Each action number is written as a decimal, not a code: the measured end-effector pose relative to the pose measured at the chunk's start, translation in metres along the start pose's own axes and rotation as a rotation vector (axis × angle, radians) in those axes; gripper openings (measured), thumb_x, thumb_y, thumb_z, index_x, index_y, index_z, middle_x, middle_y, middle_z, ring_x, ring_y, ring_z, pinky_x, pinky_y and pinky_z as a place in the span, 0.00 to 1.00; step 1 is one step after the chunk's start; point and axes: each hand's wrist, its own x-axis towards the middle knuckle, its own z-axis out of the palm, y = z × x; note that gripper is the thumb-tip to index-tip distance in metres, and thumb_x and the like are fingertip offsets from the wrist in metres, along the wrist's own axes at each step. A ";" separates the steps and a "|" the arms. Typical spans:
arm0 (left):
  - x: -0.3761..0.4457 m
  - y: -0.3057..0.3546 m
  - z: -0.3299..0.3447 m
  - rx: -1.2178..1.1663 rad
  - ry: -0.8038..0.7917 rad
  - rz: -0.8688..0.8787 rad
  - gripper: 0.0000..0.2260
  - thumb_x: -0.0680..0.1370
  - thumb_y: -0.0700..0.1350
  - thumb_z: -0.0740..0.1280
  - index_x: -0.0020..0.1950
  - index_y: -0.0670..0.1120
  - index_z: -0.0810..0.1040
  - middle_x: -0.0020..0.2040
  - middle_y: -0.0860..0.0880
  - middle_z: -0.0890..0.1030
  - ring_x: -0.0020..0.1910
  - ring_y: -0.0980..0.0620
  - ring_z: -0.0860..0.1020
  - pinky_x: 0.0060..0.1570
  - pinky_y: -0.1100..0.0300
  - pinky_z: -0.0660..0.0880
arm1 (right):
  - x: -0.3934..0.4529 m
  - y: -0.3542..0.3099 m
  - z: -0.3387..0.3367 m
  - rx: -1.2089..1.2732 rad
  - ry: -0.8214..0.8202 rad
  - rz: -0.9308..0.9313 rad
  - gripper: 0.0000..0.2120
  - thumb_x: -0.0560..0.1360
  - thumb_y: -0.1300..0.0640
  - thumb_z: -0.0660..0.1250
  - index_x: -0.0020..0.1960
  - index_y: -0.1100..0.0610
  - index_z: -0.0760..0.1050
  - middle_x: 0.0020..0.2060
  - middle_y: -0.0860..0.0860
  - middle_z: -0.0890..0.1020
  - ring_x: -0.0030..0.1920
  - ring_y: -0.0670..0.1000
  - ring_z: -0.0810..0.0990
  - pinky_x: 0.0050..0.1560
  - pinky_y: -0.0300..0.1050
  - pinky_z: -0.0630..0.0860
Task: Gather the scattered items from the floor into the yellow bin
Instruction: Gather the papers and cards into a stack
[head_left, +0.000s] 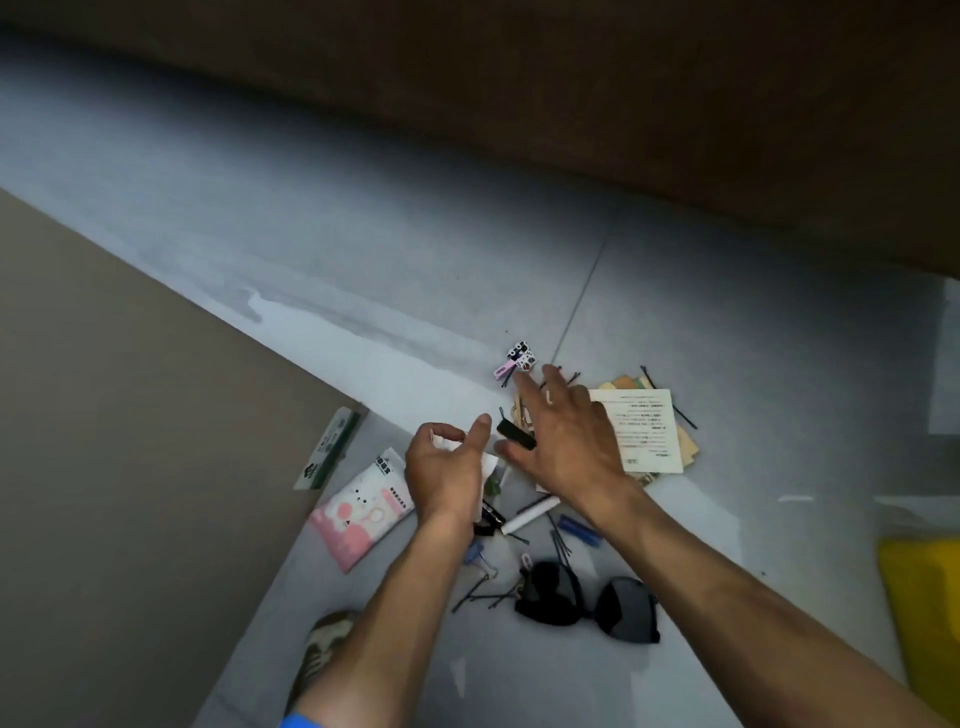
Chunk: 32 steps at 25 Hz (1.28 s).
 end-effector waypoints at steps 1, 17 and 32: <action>0.007 -0.003 -0.003 0.040 0.003 0.022 0.14 0.69 0.54 0.76 0.41 0.48 0.75 0.39 0.52 0.80 0.35 0.60 0.76 0.28 0.71 0.67 | 0.004 -0.005 0.007 -0.087 -0.039 -0.024 0.33 0.74 0.42 0.66 0.73 0.52 0.59 0.68 0.58 0.66 0.63 0.60 0.68 0.55 0.53 0.73; -0.030 -0.004 0.017 -0.560 -0.584 -0.431 0.17 0.72 0.58 0.70 0.50 0.46 0.81 0.43 0.44 0.85 0.41 0.48 0.84 0.46 0.55 0.78 | -0.044 -0.009 -0.001 1.755 0.135 0.587 0.09 0.78 0.66 0.64 0.55 0.61 0.81 0.49 0.55 0.86 0.49 0.51 0.85 0.51 0.46 0.81; -0.051 -0.043 0.037 -0.153 -0.263 -0.199 0.05 0.76 0.40 0.71 0.42 0.49 0.82 0.35 0.49 0.84 0.28 0.55 0.78 0.27 0.61 0.74 | -0.088 0.076 -0.003 1.080 0.325 0.877 0.27 0.68 0.54 0.77 0.62 0.53 0.68 0.55 0.52 0.80 0.49 0.50 0.82 0.47 0.44 0.79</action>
